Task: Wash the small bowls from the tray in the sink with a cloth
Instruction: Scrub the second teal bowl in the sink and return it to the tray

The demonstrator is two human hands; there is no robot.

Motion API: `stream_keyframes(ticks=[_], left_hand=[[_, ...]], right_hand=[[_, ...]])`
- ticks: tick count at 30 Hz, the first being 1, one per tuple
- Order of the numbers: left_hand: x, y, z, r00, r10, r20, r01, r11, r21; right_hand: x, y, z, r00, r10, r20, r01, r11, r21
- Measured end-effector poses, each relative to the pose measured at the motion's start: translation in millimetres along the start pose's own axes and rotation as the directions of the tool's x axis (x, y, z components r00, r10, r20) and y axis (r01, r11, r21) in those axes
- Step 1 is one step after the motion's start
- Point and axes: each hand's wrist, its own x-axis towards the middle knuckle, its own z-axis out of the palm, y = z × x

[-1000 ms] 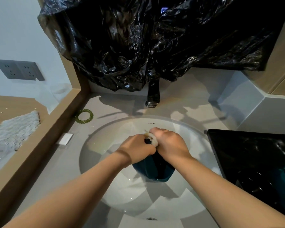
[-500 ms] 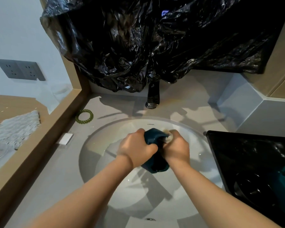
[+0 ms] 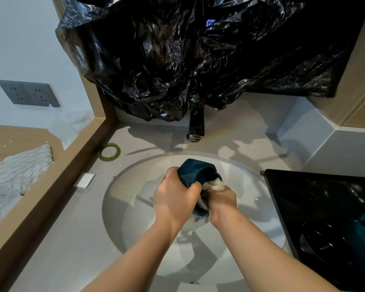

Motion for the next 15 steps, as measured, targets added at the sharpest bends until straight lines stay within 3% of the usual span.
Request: stream_keyframes(ticks=[2,4,6,9,10,11,15], left_hand=[[1.9,-5.4,-1.6,0.988,-0.052,0.144,0.065,0.994,-0.085],[13.1,-6.8,-11.3,0.913,-0.129,0.387,0.227,0.949,-0.218],[29.6,-3.4,-21.5,0.819,-0.128,0.560,0.297,0.928,-0.223],[46.5,6.9,-27.1,0.744,-0.042,0.667,0.056,0.998,0.000],[48.1,8.6,-25.4,0.737,-0.039,0.675,-0.010,0.998,0.067],[48.5,9.7,-23.8,0.749,-0.033,0.662,-0.040,0.995,0.094],[44.3,7.6,-15.6,0.895,0.036,0.445,-0.080,0.994,0.080]], right_hand=[[9.0,-7.3,-8.2,0.984,-0.178,-0.016,0.160,0.918,-0.363],[15.4,-24.1,-15.9,0.932,-0.351,0.090,0.304,0.623,-0.721],[12.0,-40.2,-17.6,0.901,-0.363,0.239,0.397,0.463,-0.793],[4.3,-49.6,-9.9,0.792,-0.317,0.522,0.565,0.058,-0.823],[2.7,-50.2,-7.5,0.755,-0.296,0.585,0.609,-0.012,-0.793],[1.7,-50.4,-5.7,0.726,-0.294,0.622,0.641,-0.039,-0.767],[7.7,-49.3,-1.2,0.700,-0.463,0.543,0.646,0.089,-0.758]])
